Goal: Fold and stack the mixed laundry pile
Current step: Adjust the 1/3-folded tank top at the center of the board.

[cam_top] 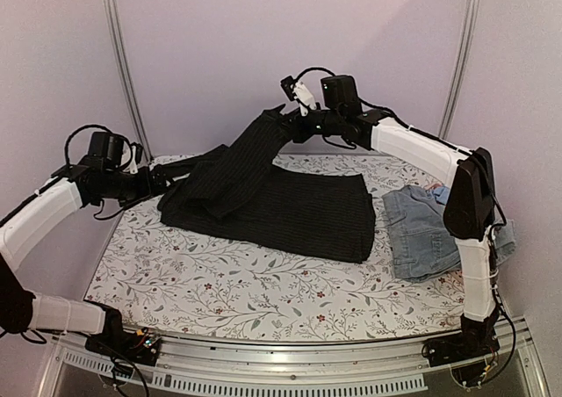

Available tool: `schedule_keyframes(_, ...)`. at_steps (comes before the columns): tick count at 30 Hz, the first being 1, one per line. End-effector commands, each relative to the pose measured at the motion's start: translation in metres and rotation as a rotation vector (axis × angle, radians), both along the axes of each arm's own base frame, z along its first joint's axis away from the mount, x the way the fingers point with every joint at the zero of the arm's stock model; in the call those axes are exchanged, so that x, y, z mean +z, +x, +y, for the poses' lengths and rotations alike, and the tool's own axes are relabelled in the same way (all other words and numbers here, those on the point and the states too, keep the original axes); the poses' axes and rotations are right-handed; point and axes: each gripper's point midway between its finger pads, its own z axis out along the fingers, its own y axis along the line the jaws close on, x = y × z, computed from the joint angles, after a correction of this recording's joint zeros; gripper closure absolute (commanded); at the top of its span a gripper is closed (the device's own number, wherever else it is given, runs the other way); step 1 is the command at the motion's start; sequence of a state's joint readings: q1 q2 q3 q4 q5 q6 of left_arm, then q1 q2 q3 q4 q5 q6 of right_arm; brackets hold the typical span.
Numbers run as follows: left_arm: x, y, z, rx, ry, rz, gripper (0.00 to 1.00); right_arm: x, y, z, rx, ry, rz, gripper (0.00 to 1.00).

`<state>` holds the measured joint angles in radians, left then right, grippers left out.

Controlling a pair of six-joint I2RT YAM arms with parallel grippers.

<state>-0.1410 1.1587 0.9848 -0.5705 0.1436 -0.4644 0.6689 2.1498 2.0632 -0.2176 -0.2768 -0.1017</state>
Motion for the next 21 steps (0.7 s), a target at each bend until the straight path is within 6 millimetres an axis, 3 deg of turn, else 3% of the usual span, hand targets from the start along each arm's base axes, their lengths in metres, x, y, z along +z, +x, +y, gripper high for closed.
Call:
schedule_keyframes(1,-0.029,-0.001,0.002,0.025,-0.023,0.045,0.0,0.022,0.032,-0.004,-0.042,-0.013,-0.166,1.0)
schedule_keyframes(10,-0.074,0.009,-0.021,-0.033,-0.129,0.145,0.01,0.01,0.062,0.011,0.008,-0.015,-0.39,0.93)
schedule_keyframes(13,-0.086,0.017,-0.031,-0.052,-0.181,0.152,0.14,0.008,0.076,0.014,-0.027,-0.017,-0.466,0.94)
schedule_keyframes(18,-0.1,0.035,-0.041,-0.078,-0.217,0.149,0.39,0.024,0.096,0.005,-0.109,-0.021,-0.621,0.98)
schedule_keyframes(21,-0.11,0.048,-0.045,-0.088,-0.217,0.16,0.45,0.031,0.104,-0.004,-0.15,-0.03,-0.681,1.0)
